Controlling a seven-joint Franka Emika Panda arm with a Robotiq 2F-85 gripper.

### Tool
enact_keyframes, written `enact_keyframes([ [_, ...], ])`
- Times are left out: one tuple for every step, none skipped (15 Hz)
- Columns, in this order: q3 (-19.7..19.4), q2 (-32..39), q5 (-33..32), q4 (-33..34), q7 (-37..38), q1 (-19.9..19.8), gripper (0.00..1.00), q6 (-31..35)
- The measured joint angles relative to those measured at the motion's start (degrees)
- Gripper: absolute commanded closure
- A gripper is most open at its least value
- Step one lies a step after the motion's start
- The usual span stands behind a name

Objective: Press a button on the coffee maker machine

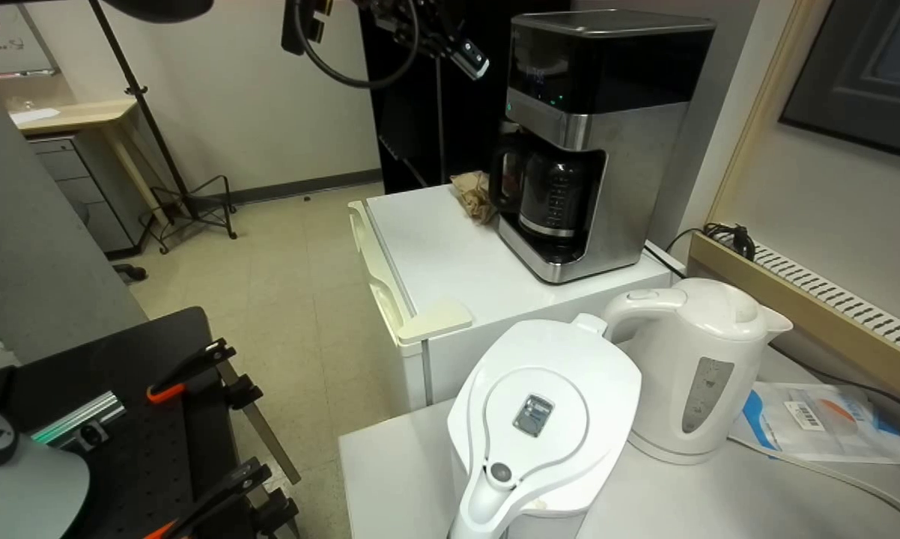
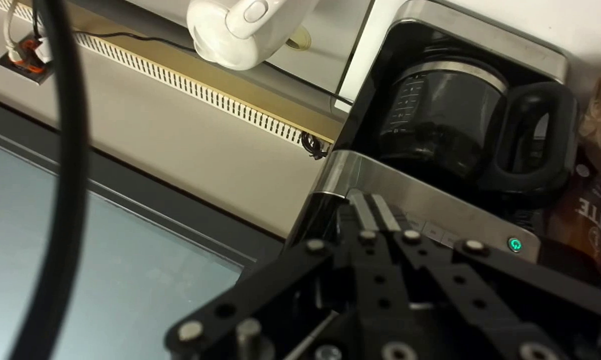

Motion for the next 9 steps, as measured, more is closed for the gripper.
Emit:
enact_keyframes([
  [1.72,0.95,-1.22,0.91,1.61,-2.01,1.0,0.27],
  [3.52,1.87,-2.57,1.83,3.31,-4.05,1.0,0.45],
  [5.33,2.75,-3.97,2.73,5.0,-6.09,1.0,0.5],
  [7.16,3.62,-5.39,3.66,6.69,-8.14,1.0,0.5],
  [9.0,4.48,-6.89,4.54,8.4,-10.16,1.0,0.5],
  [10.82,5.32,-8.47,5.43,10.1,-12.21,1.0,0.5],
  [12.57,6.13,-9.95,6.21,11.68,-14.16,1.0,0.5],
  [14.29,6.96,-11.42,6.95,13.19,-16.07,1.0,0.48],
  [15.96,7.75,-12.92,7.61,14.68,-17.92,1.0,0.46],
])
